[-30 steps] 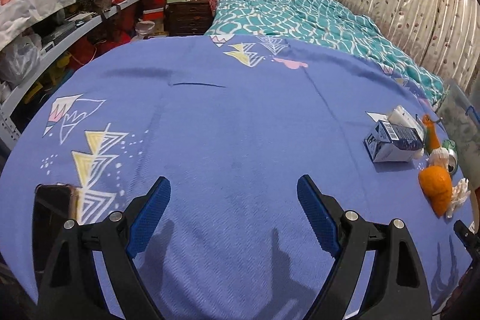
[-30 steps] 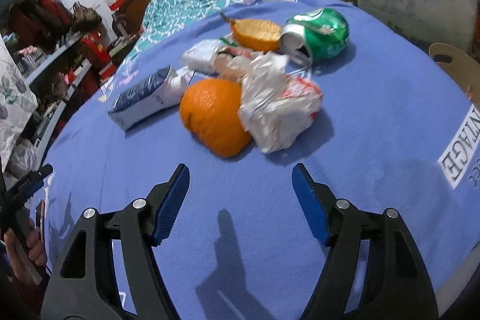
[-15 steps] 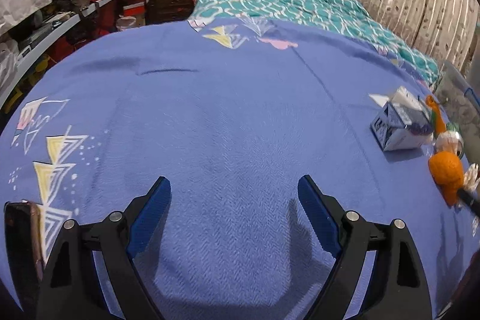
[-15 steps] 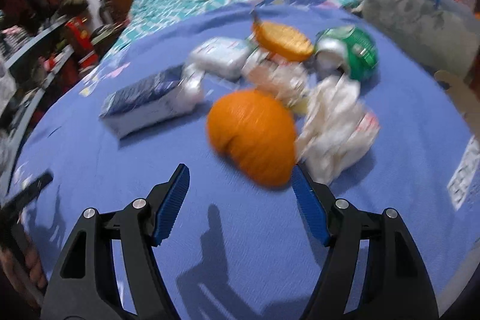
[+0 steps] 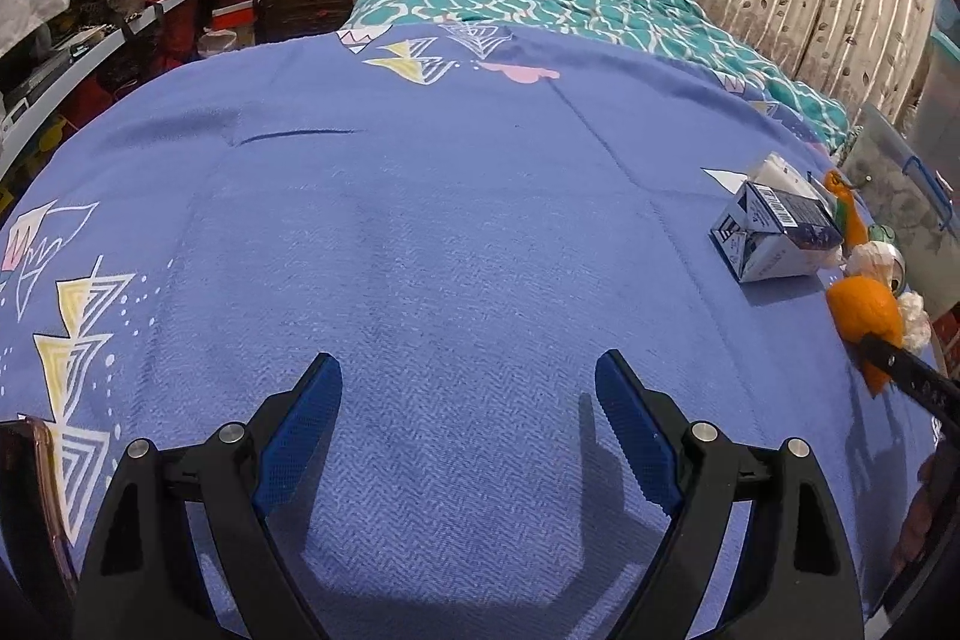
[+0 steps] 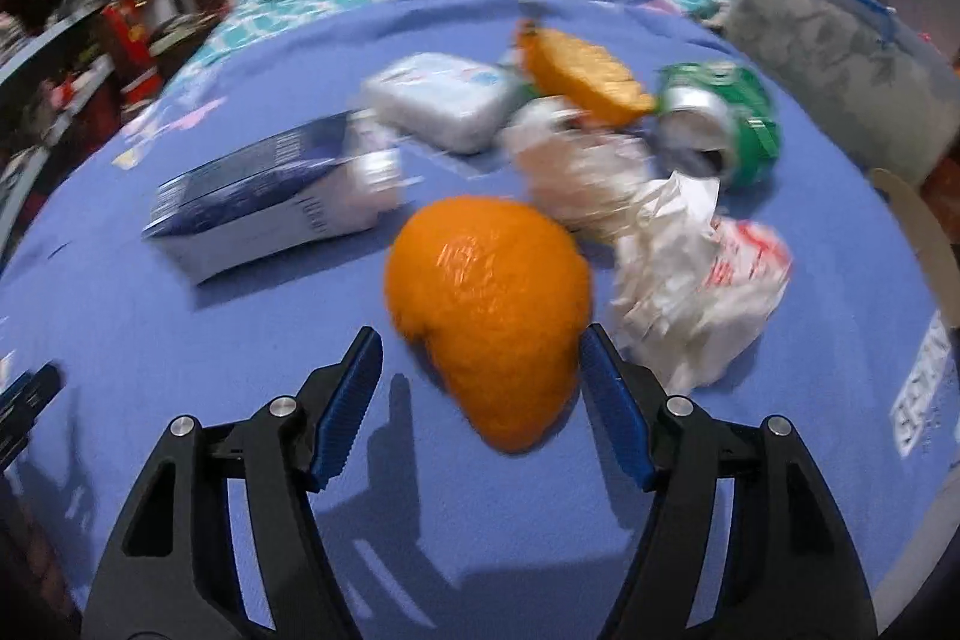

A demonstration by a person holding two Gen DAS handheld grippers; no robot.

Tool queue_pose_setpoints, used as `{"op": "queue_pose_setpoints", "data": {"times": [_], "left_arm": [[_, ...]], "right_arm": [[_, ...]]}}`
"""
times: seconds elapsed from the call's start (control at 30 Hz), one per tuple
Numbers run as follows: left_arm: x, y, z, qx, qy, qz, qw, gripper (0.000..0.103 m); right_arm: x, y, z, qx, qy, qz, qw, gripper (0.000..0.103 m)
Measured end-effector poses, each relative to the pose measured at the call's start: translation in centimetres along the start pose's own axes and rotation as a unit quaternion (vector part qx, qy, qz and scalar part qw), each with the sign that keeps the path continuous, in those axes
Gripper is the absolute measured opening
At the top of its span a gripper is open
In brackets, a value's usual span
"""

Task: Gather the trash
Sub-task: 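Grasp the orange with the left tool while the right tool grasps the white-and-red plastic bag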

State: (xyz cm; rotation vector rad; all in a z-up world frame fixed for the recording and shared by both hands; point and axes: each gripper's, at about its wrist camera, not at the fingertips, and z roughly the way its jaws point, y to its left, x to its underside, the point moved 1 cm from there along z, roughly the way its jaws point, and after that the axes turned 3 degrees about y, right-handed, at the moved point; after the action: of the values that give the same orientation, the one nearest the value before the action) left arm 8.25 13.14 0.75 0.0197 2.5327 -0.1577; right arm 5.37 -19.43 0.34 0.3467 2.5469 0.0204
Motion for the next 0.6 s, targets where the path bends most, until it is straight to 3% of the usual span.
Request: {"op": "queue_pose_setpoints", "data": {"times": [0.2, 0.3, 0.6], "left_arm": [[0.0, -0.2, 0.0, -0.009, 0.000, -0.002, 1.0000, 0.083], [0.1, -0.4, 0.0, -0.015, -0.002, 0.000, 0.9999, 0.083], [0.0, -0.2, 0.3, -0.026, 0.004, -0.007, 0.9996, 0.083]], "right_arm": [[2.7, 5.7, -1.5, -0.085, 0.002, -0.112, 0.990, 0.070], [3.1, 6.8, -2.4, -0.094, -0.015, -0.146, 0.985, 0.071], [0.7, 3.1, -4.0, -0.104, -0.058, -0.085, 0.989, 0.073]]}}
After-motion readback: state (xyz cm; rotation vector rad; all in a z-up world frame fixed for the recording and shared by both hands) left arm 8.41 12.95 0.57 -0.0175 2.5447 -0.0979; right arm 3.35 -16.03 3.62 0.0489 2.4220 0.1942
